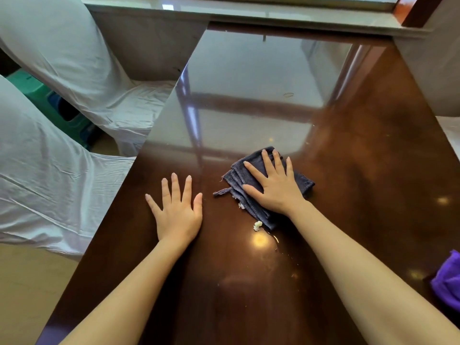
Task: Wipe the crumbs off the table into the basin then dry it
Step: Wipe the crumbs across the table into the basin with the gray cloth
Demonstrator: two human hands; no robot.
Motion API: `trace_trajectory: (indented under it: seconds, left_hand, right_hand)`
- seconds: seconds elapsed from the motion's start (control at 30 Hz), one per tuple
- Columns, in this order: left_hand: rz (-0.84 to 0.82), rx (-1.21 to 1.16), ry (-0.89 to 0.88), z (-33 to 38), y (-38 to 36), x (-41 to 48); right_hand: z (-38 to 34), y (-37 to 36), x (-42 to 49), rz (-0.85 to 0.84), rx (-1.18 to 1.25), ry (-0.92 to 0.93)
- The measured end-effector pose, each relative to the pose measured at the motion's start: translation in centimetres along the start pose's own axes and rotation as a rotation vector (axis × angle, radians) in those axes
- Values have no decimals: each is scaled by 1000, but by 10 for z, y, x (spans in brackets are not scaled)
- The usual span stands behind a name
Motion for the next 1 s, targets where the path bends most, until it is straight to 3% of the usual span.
trace_trajectory:
  seconds: [0.43,0.67,1.0]
  left_hand:
    - [-25,-55,-38,-1,4,-7]
    - [-18,-54,-88,1,7,-68]
    - [-9,-51,-100,21,3,-155]
  right_hand:
    - [-22,-4,-76,-49,-26,333]
    - [-23,-7,-137,-53,-48,467]
    - [28,-7,-209,-42,-27,324]
Point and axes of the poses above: each hand's wrist, its own x-axis towards the middle knuckle, its own y-axis out of the back of the hand, z = x × y, the point moved 3 cm from there along x, towards the middle knuckle, and after that the axes turned 1 degree about y, right-handed, at the moved point
